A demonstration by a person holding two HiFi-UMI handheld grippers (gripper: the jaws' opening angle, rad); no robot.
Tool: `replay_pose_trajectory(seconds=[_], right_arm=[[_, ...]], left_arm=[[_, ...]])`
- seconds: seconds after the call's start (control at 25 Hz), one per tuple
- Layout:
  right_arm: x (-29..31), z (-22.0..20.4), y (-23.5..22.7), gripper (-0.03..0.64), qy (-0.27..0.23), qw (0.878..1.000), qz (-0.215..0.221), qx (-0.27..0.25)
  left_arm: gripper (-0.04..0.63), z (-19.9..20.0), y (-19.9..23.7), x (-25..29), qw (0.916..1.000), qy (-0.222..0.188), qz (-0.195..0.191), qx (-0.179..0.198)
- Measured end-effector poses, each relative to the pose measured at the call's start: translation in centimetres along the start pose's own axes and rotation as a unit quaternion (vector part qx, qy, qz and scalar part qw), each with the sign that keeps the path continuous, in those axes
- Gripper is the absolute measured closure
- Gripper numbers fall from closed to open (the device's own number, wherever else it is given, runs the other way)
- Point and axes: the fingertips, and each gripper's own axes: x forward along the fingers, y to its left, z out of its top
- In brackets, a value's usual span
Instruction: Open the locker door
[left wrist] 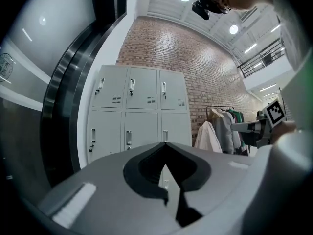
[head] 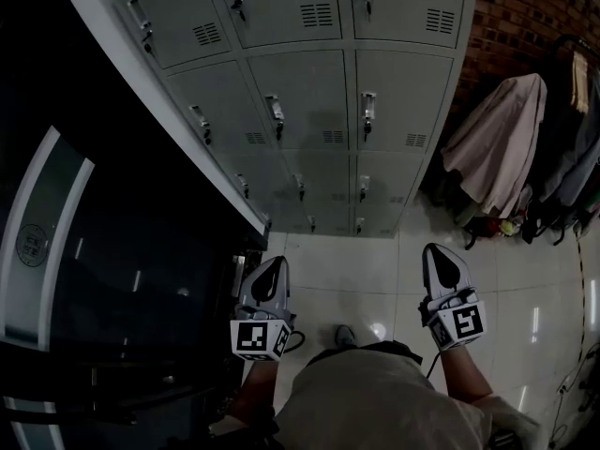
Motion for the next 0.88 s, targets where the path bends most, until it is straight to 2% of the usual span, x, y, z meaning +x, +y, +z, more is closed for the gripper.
replay_pose_trajectory(seconds=[0.16, 0.44, 0.56, 0.68, 0.76, 0.88], right_arm=[[5.0, -1.5, 0.0, 0.614, 0.001, 1.0, 0.015, 0.005], [11.4, -2.9, -1.7, 0.614, 0.014, 1.0, 0.022, 0.001], [14.5, -2.6, -3.8, 0.609, -0.023, 1.0, 0.019, -0.009], [18.2, -3.9, -6.4, 0.535, -0.023, 1.0, 0.012, 0.01], [21.0, -4.6, -8.2, 0.535, -0.032, 0.999, 0.004, 0.017], [25.6, -6.9, -10.6, 0.483, -0.016, 1.0, -0.006, 0.022]], left_arm=[[0.509, -1.9, 3.1, 2.5, 0.9999, 0.002, 0.015, -0.004], [0.508, -5.0, 5.9, 6.5, 0.9992, 0.01, 0.027, -0.027], [0.508, -5.7, 6.0, 8.8, 0.9992, 0.009, 0.027, -0.027], [0.508, -6.0, 5.6, 11.4, 0.9992, 0.009, 0.028, -0.027], [0.509, -6.3, 4.9, 13.3, 0.9995, 0.008, 0.019, -0.025], [0.508, -7.3, 3.5, 15.8, 0.9996, 0.005, 0.001, -0.027]])
